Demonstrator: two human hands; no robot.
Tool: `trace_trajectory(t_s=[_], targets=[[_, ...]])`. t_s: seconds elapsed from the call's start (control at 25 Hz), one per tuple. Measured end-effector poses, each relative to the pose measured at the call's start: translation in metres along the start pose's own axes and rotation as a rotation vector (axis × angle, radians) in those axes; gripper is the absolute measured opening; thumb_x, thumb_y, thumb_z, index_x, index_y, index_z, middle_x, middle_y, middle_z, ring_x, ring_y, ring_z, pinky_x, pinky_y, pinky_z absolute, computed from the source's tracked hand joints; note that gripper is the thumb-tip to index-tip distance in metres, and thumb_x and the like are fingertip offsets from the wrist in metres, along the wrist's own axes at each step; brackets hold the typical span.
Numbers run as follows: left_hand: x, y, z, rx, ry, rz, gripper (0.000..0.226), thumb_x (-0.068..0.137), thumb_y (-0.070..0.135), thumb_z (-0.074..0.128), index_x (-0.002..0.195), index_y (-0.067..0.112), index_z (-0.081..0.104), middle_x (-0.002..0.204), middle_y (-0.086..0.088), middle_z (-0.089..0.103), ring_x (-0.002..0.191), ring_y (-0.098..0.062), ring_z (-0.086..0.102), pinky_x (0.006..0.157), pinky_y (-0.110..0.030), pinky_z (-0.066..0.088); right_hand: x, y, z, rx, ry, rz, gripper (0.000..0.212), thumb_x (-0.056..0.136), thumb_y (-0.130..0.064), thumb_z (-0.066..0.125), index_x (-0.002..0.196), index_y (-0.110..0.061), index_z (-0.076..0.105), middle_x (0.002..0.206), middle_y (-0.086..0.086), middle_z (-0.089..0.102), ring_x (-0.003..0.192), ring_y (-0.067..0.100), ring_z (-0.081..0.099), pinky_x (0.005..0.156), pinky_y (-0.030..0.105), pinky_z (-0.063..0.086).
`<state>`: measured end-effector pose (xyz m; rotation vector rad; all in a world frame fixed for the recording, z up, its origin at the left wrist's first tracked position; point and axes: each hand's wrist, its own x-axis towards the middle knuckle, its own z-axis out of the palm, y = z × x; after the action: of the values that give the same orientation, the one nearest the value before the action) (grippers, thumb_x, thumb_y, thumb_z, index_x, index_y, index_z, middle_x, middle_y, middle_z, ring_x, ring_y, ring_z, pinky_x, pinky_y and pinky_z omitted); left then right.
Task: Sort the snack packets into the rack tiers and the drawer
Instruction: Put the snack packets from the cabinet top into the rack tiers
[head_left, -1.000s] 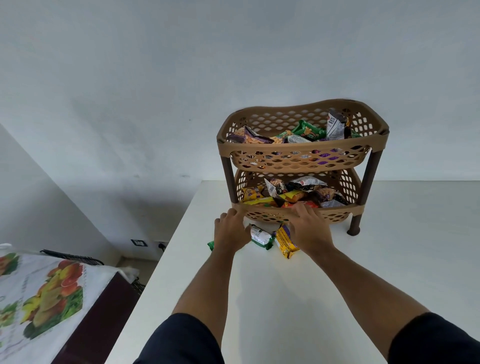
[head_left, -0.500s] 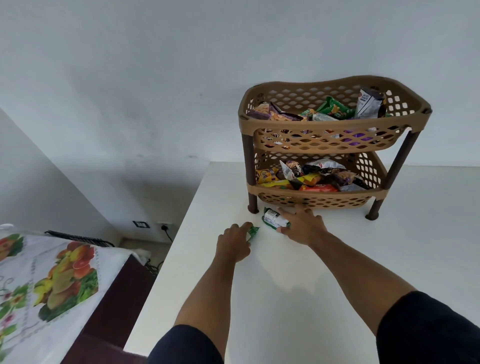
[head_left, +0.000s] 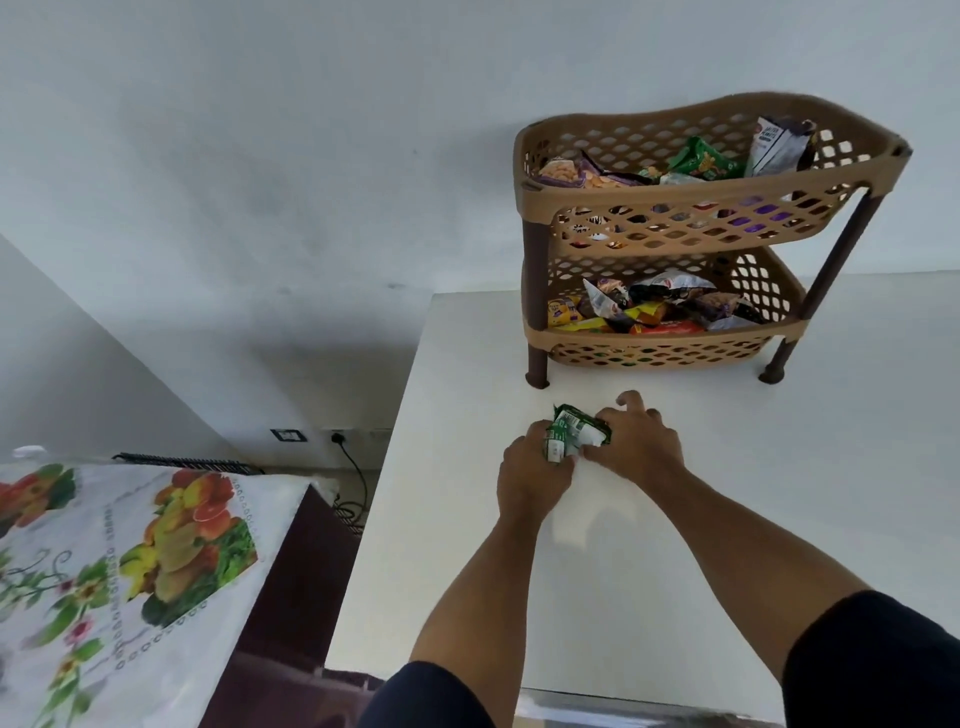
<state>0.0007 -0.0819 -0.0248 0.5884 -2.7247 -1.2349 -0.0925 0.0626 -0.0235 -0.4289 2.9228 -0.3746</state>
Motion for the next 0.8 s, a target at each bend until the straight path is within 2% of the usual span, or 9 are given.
trace_trajectory(t_s=[0.24,0.52,0.8], targets=[[-0.042,0.008,0.01,-0.045,0.053,-0.064,0.045,0.086,0.034,0.067,0.13,0.026,0.059,0.114,0.001,0.073,0.105,-0.022,0.068,0.081,-0.03,0.053,-0.057,0.021,-0.007,-0.028,0.064,0.008,0.059,0.08,-0.064,0.067,0.128,-0.03,0.062,0.142,0.001,0.041,0.116,0.026,0.051,0.082,0.039,0.048],[-0.095,0.039,0.042,0.09,0.095,-0.17,0.044,0.085,0.042,0.063,0.128,0.034,0.057,0.111,0.005,0.074,0.103,-0.022,0.068,0.085,-0.034,0.056,-0.124,0.058,-0.01,-0.026,0.055,0.042,0.055,0.083,-0.066,0.059,0.125,-0.03,0.061,0.142,-0.001,0.04,0.115,0.024,0.049,0.081,0.035,0.049],[-0.116,0.054,0.061,0.116,0.075,-0.176,0.07,0.087,0.046,0.068,0.149,0.025,0.043,0.135,-0.005,0.064,0.126,-0.025,0.058,0.099,-0.035,0.048,-0.149,0.081,-0.013,0.013,0.012,0.04,0.054,0.085,-0.067,0.056,0.122,-0.028,0.062,0.138,0.001,0.042,0.115,0.025,0.049,0.082,0.035,0.048]])
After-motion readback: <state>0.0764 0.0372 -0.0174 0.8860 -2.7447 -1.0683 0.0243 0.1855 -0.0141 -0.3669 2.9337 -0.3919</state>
